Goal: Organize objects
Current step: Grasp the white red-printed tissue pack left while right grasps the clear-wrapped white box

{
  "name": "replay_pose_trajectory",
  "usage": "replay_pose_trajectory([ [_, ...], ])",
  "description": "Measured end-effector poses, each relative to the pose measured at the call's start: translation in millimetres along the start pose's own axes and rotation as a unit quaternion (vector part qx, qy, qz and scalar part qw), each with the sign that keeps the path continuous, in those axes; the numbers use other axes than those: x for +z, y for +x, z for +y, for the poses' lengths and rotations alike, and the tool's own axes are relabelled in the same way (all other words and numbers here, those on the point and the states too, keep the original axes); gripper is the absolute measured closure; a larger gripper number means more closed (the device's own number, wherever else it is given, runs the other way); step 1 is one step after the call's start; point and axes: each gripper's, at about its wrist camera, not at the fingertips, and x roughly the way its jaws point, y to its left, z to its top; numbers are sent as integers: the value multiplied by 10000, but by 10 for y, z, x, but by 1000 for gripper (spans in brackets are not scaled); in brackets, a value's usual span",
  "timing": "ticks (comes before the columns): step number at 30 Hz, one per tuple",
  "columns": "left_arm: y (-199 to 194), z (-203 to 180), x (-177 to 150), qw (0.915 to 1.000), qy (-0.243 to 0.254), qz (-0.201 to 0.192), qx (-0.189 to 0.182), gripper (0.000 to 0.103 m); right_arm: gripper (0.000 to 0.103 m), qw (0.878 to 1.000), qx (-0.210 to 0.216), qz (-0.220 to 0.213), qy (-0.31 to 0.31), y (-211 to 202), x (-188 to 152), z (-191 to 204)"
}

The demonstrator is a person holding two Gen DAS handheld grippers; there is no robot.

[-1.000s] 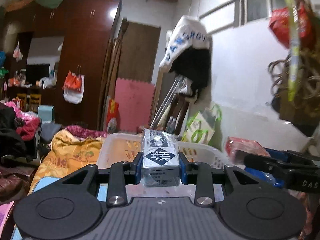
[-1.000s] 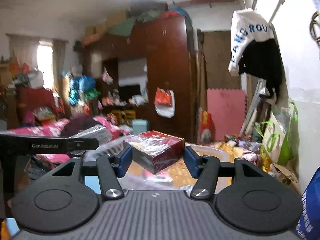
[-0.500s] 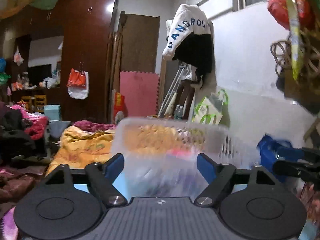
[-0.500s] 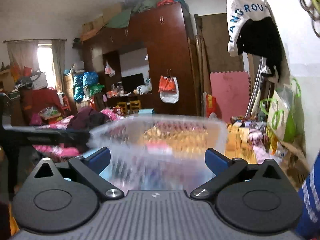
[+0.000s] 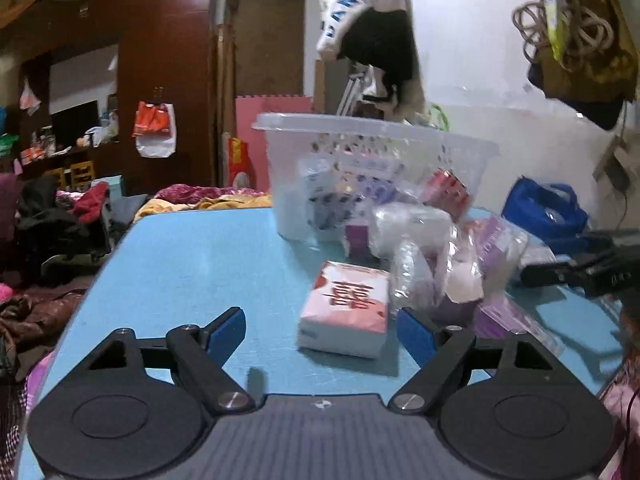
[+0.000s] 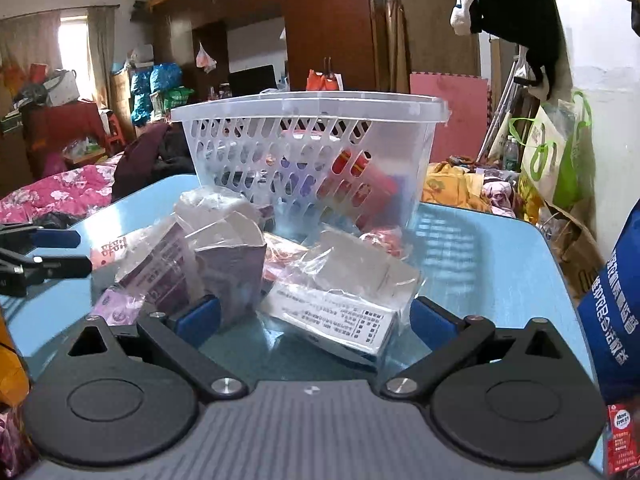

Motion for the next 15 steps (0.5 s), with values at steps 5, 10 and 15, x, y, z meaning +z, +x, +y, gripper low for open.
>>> replay_pose_trajectory([
  [5,152,-130,-14,9995,183,227,146,17,9,9995,112,136,244,24,-65,-76],
  [10,219,-175,-61,9991,233,294,196,44,20,9996,136,184,191,27,-79,-43],
  [15,149,-101,-77,9998,21,47,207,49,21,9999,-70,-109,-54,-68,-106,62],
])
